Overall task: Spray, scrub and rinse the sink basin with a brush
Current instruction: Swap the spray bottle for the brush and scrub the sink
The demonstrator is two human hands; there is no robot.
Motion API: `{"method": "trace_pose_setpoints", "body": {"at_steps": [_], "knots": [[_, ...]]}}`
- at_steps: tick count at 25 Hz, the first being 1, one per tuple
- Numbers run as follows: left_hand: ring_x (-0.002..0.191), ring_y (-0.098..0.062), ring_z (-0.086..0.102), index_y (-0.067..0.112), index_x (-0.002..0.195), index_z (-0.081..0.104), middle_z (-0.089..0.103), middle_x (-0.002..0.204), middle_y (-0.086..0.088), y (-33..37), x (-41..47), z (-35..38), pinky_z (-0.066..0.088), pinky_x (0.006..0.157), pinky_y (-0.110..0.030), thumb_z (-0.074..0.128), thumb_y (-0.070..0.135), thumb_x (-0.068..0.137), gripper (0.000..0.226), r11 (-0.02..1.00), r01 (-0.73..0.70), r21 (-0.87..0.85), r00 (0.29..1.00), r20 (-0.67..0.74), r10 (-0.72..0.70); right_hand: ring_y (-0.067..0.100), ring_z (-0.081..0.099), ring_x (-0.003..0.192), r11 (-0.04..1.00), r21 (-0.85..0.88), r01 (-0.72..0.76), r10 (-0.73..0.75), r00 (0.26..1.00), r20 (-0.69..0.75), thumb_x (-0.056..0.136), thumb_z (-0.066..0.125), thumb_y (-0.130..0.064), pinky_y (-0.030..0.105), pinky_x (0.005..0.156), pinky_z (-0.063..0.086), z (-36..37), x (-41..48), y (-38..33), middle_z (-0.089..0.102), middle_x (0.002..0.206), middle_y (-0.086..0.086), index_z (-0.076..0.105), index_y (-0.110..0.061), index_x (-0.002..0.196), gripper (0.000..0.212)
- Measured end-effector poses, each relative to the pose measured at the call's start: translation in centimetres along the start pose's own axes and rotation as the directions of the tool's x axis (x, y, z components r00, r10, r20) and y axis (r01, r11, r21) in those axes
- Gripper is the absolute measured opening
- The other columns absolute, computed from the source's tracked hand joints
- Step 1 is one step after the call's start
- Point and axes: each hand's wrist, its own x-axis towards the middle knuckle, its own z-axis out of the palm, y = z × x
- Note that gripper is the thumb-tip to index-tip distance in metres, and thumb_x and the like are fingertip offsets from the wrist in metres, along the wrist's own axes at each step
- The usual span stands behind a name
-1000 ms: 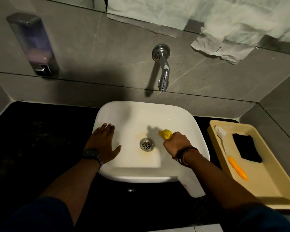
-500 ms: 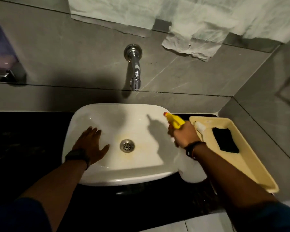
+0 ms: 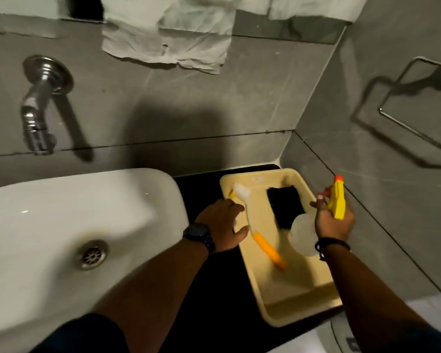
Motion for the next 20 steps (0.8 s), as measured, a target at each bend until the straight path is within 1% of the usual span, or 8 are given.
{"method": "trace_pose_setpoints", "body": {"at_steps": [3,10,12,14,15,16,18,20], "knots": [[0.134,-0.027,0.032,0.025,0.137,0.030,0.037,0.147,-0.006,0.5,2.6,4.5,0.031,0.110,-0.043,0.051,0.060,0.077,0.073,0.997,0.026,0.076,0.993,0.111,-0.034,0.019,0.060,0.094,0.999,-0.025,0.041,-0.041,0.999,-0.014,0.088,0.065,-0.009,0.033,0.084,0.046,-0.8,2.1,3.9,0.062,0.101,0.000,0.058,-0.025,0.115,0.032],[0.145,-0.021,-0.003,0.025,0.145,-0.002,0.001,0.159,-0.002,-0.3,3.7,9.6,-0.001,0.116,-0.035,0.046,0.063,0.077,0.091,0.987,-0.028,0.158,0.961,0.276,-0.017,0.014,0.056,0.102,0.999,-0.030,0.028,-0.027,1.000,0.008,0.085,0.069,-0.027,0.034,0.088,0.049,-0.8,2.5,7.4,0.059,0.112,0.002,0.052,-0.013,0.127,0.047],[0.145,-0.019,-0.005,0.020,0.146,-0.001,0.001,0.159,-0.003,-0.5,3.6,9.9,-0.004,0.116,-0.034,0.043,0.064,0.079,0.092,0.981,-0.049,0.186,0.957,0.290,-0.008,0.023,0.055,0.105,0.993,-0.113,-0.013,-0.006,0.986,-0.165,0.080,0.069,-0.045,0.038,0.087,0.048,-0.6,1.3,7.0,0.058,0.116,0.012,0.046,-0.008,0.125,0.063],[0.145,-0.019,-0.004,0.016,0.146,-0.001,0.001,0.159,-0.005,-0.5,3.6,9.9,-0.005,0.116,-0.033,0.041,0.063,0.080,0.091,0.979,-0.053,0.196,0.954,0.301,-0.009,0.037,0.052,0.098,0.953,-0.295,-0.073,-0.050,0.920,-0.389,0.080,0.058,-0.047,0.046,0.082,0.043,-0.3,-1.1,7.0,0.057,0.105,0.024,0.048,-0.001,0.109,0.055],[0.145,-0.019,-0.003,0.015,0.146,0.000,0.002,0.159,-0.005,-0.6,3.7,9.7,-0.004,0.116,-0.033,0.041,0.062,0.081,0.090,0.979,-0.054,0.198,0.950,0.311,-0.010,0.040,0.052,0.093,0.930,-0.358,-0.080,-0.080,0.909,-0.410,0.080,0.054,-0.041,0.047,0.078,0.043,0.1,-2.8,7.0,0.057,0.097,0.027,0.048,0.000,0.101,0.047],[0.145,-0.020,-0.001,0.014,0.146,0.001,0.003,0.159,-0.005,-0.6,3.7,9.6,-0.003,0.116,-0.033,0.041,0.061,0.082,0.089,0.979,-0.055,0.197,0.947,0.322,-0.012,0.041,0.053,0.088,0.905,-0.422,-0.054,-0.109,0.929,-0.354,0.078,0.051,-0.035,0.047,0.074,0.043,0.5,-4.4,6.9,0.057,0.092,0.027,0.048,-0.001,0.096,0.038],[0.145,-0.022,0.004,0.012,0.145,0.005,0.008,0.158,-0.008,-0.7,4.0,9.1,0.001,0.117,-0.034,0.041,0.056,0.084,0.083,0.980,-0.054,0.191,0.937,0.350,-0.017,0.040,0.054,0.085,0.804,-0.589,0.079,-0.109,0.994,-0.015,0.074,0.052,-0.028,0.044,0.072,0.044,1.4,-6.6,7.3,0.058,0.091,0.022,0.051,-0.004,0.095,0.032],[0.145,-0.024,0.007,0.010,0.145,0.008,0.011,0.158,-0.010,-0.7,4.6,8.8,0.004,0.118,-0.036,0.041,0.050,0.088,0.077,0.980,-0.059,0.190,0.920,0.392,-0.021,0.036,0.052,0.101,0.613,-0.734,0.293,0.086,0.899,0.430,0.080,0.055,-0.032,0.043,0.082,0.045,2.5,-6.8,8.3,0.056,0.110,0.017,0.053,-0.008,0.116,0.043]]}}
